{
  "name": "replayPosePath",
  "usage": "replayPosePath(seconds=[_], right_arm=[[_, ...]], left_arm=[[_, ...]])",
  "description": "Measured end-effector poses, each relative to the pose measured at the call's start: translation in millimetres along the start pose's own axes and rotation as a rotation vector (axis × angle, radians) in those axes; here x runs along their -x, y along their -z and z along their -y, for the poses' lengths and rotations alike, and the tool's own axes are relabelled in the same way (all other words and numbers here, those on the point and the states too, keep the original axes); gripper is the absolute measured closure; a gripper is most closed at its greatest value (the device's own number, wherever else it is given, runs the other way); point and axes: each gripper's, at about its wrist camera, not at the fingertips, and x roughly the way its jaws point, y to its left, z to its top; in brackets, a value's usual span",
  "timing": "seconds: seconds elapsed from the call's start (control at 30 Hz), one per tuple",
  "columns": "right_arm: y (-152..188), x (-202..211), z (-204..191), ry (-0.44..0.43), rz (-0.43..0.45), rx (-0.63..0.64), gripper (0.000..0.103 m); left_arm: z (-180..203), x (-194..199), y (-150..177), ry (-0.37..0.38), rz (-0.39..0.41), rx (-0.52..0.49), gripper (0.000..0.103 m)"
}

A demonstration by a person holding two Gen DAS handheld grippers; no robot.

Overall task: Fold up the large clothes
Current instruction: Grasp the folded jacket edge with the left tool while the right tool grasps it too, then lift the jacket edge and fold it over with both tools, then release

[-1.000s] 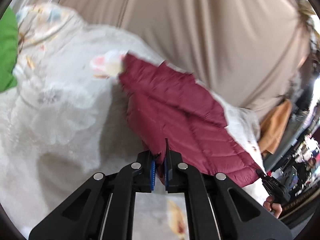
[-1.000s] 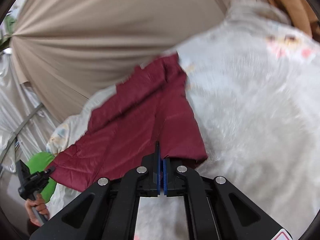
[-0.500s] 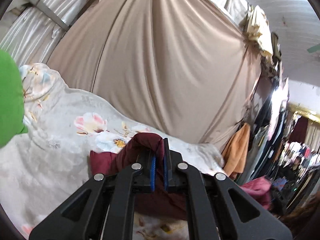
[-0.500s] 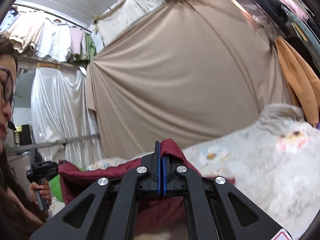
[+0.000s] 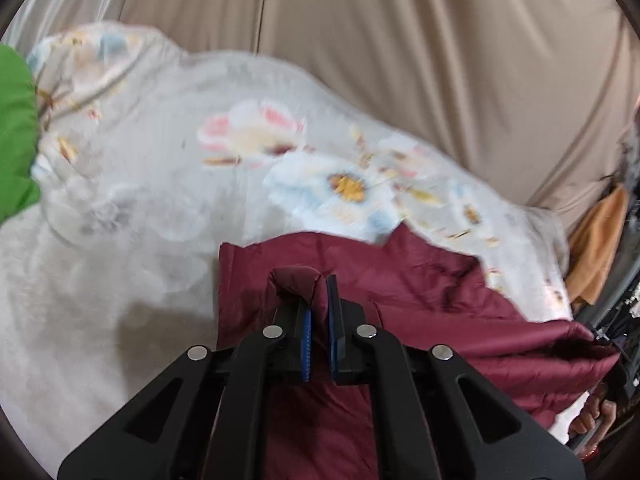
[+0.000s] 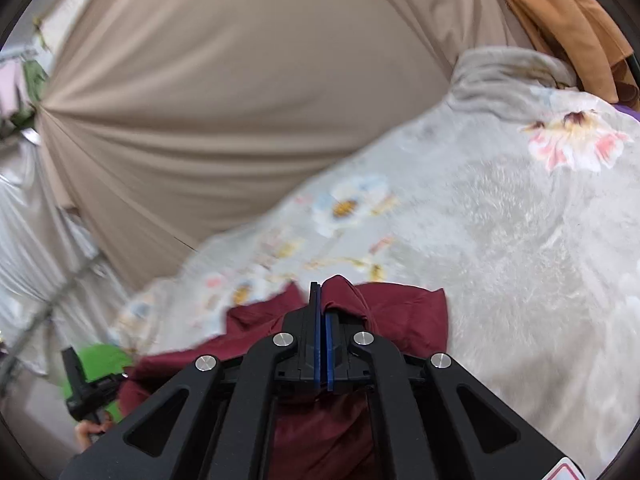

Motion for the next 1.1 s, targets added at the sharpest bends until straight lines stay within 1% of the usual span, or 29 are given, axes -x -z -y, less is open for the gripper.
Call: replayPosePath(seconds=[0.07, 0.1, 0.2, 0.27, 0.33, 0.4, 0.47, 0.5, 0.53, 0.57, 0.6, 0.63, 0.67, 0.73, 0.77, 0.8, 0.83, 0.87, 0.93, 0.97, 1.0, 1.03, 1.1], right_arm=[[1, -23, 5, 0.039, -0.042, 0.007, 0.101], [2, -37, 8, 0.069, -0.066, 0.004, 0.101], [8, -65, 17, 0.114, -0.124, 0.000, 0.101], [14, -81, 20, 0.140, -0.159, 0.002, 0.102], [16, -90, 24, 0.138, -0.186, -0.003, 0.102], [12, -83, 26, 0.110, -0.168, -0.018, 0.101], [4, -59, 22, 0.074, -0.091, -0.027, 0.100], [-3, -43, 15, 0.054, -0.041, -0.017, 0.099], [-8, -34, 6, 0.045, -0.014, 0.003, 0.096], [-16, -24, -15, 0.050, 0.020, 0.070, 0.095], [-22, -22, -37, 0.062, 0.033, 0.150, 0.094], [-27, -25, -58, 0.064, 0.033, 0.213, 0.089], [-31, -30, -77, 0.057, 0.034, 0.265, 0.088], [-38, -47, -115, 0.011, 0.027, 0.334, 0.086], [-41, -62, -136, -0.008, 0.022, 0.367, 0.086], [-42, -73, -148, 0.006, 0.023, 0.385, 0.086], [-41, -82, -157, 0.027, 0.024, 0.400, 0.086], [-39, -96, -168, 0.074, 0.019, 0.419, 0.086], [-34, -108, -172, 0.149, 0.011, 0.420, 0.086], [-30, -110, -167, 0.201, 0.007, 0.416, 0.086], [-27, -107, -159, 0.235, 0.001, 0.410, 0.086], [-21, -99, -142, 0.279, -0.004, 0.394, 0.086], [-11, -86, -108, 0.357, -0.026, 0.348, 0.087]], left_arm=[[-3, -23, 1, -0.027, -0.029, 0.008, 0.097], [-3, -31, 1, -0.033, -0.041, 0.004, 0.097], [-3, -51, 6, -0.063, -0.064, -0.009, 0.095], [-5, -64, 8, -0.061, -0.080, -0.005, 0.094], [-12, -70, 9, -0.037, -0.083, 0.025, 0.093], [-18, -62, 8, 0.002, -0.066, 0.069, 0.091], [-24, -40, 1, 0.044, -0.033, 0.109, 0.085], [-24, -25, -5, 0.064, -0.003, 0.111, 0.082], [-22, -8, -12, 0.073, 0.035, 0.102, 0.073], [-18, 9, -20, 0.064, 0.080, 0.082, 0.063], [-10, 28, -32, 0.048, 0.137, 0.052, 0.060], [0, 43, -44, 0.050, 0.181, 0.014, 0.059], [7, 48, -51, 0.055, 0.196, -0.008, 0.059], [35, 50, -71, 0.092, 0.221, -0.084, 0.058], [47, 41, -77, 0.087, 0.215, -0.114, 0.057], [57, 30, -80, 0.079, 0.200, -0.139, 0.057], [66, 12, -82, 0.069, 0.164, -0.167, 0.057], [75, -17, -82, 0.063, 0.091, -0.196, 0.057], [77, -59, -72, 0.042, -0.025, -0.208, 0.058], [73, -75, -63, 0.039, -0.076, -0.194, 0.059], [64, -89, -50, 0.068, -0.130, -0.160, 0.059], [58, -92, -43, 0.105, -0.150, -0.133, 0.059], [47, -90, -31, 0.151, -0.157, -0.096, 0.059]])
